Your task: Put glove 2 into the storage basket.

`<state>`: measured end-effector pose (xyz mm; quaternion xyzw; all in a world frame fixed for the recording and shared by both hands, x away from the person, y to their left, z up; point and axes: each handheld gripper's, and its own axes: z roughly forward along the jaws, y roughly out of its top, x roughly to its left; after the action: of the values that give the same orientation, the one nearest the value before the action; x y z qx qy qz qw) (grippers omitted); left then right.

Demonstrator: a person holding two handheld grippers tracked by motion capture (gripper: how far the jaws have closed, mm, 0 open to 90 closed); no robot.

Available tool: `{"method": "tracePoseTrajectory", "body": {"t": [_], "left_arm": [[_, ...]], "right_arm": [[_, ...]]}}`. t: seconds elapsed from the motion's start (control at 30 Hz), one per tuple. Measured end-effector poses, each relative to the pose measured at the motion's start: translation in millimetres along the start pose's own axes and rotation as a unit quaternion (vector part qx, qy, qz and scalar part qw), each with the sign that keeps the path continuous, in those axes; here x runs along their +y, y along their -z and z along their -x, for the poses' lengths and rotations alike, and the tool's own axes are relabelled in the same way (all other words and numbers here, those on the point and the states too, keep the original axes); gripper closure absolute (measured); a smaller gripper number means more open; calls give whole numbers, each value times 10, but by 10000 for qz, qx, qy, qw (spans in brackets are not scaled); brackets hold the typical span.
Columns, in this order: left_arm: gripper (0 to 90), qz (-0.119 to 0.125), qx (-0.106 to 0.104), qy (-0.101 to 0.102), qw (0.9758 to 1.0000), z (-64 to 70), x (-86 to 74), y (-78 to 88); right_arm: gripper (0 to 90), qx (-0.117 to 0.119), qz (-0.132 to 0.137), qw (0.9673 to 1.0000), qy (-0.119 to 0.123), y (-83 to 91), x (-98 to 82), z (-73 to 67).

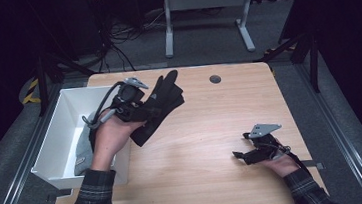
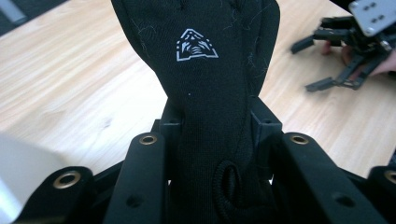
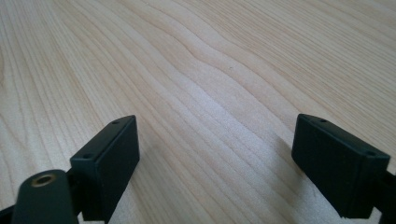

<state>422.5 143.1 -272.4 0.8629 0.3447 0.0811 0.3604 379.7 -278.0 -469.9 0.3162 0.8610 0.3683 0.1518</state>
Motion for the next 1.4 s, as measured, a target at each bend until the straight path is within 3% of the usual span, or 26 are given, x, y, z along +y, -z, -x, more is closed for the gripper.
{"method": "tracePoseTrajectory", "body": {"t": [0.3,0.7,0.93,1.0,1.03,1.13,1.17,1.23,1.4], "left_arm": [[665,116,414,492,9979,-383,-196,333],[665,125,862,1141,9896,-768,-569,542],[665,36,1082,1424,9839,-920,-767,534],[665,25,1150,1565,9810,-969,-835,515],[665,17,1145,1582,9807,-989,-859,507],[665,-66,1180,1768,9771,-1055,-971,424],[665,-66,1180,1768,9771,-1055,-971,424],[664,-106,1240,1901,9738,-1110,-1052,373],[664,-131,1228,2078,9703,-1185,-1166,314]], "right_arm": [[159,2,5,10000,-5,0,0,1],[159,1,4,10000,-4,0,-1,1],[159,1,5,10000,-4,0,-1,1],[158,1,3,10000,-7,0,0,1],[158,1,3,10000,-7,0,0,1],[158,1,4,10000,-4,0,-1,1],[158,1,4,10000,-4,0,-1,1],[158,0,5,10000,-3,0,-1,1],[158,-4,0,10000,0,1,0,1]]}}
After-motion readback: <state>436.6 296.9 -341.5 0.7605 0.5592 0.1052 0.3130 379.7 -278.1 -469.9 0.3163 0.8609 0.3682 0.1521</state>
